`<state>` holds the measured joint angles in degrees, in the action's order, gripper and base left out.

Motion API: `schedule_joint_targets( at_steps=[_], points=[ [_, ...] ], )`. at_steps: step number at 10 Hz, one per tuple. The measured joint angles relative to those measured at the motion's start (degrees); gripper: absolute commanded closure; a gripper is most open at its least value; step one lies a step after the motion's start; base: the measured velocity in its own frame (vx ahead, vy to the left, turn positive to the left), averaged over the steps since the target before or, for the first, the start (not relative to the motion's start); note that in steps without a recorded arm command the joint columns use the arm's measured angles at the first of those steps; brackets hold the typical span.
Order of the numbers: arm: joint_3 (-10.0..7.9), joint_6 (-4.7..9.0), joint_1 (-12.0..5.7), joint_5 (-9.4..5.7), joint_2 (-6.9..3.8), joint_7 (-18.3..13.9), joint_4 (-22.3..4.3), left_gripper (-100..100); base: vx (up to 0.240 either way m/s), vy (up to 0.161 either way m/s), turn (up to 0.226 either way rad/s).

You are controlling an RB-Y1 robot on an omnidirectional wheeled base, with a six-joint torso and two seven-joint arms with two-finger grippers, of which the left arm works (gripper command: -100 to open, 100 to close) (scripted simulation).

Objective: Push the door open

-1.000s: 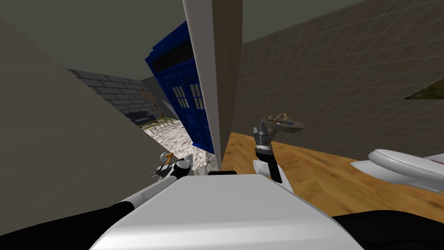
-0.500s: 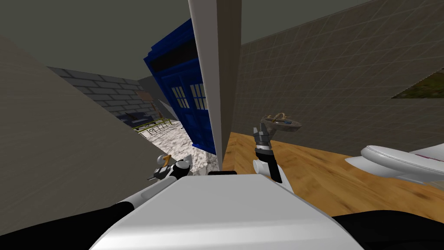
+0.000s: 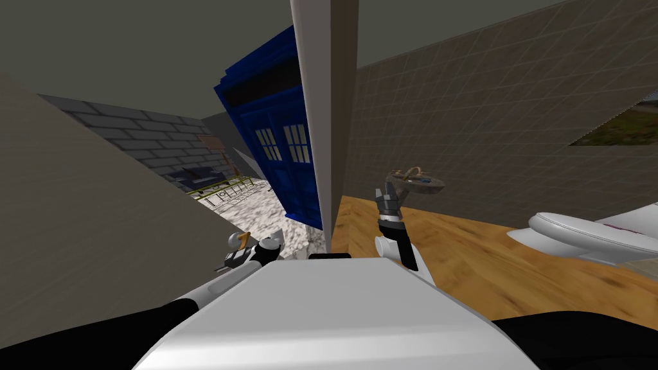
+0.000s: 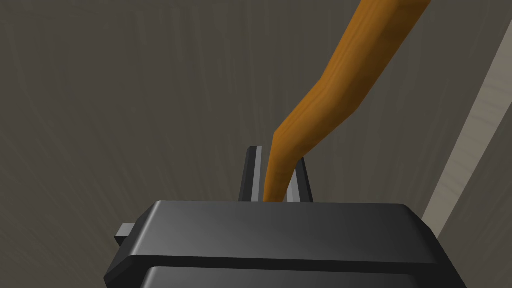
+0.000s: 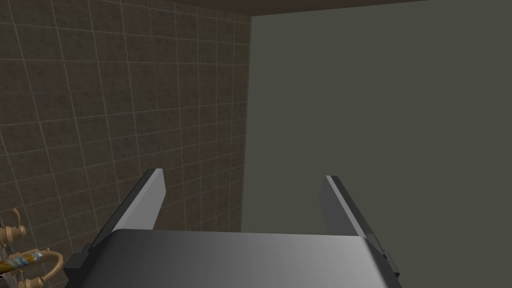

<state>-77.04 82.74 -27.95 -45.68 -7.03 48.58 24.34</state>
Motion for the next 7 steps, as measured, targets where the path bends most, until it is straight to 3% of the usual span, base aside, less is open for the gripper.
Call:
schedule_joint_targets(
  at_steps=[6, 7],
  points=[
    [-0.76, 0.71, -0.01, -0.53, -0.56, 0.1, -0.5, 100, 0.000, 0.006, -0.017],
    [-0.78, 0.54, 0.11, -0.55, -0.20, 0.2, 0.2, 100, 0.000, 0.014, -0.014]
  ],
)
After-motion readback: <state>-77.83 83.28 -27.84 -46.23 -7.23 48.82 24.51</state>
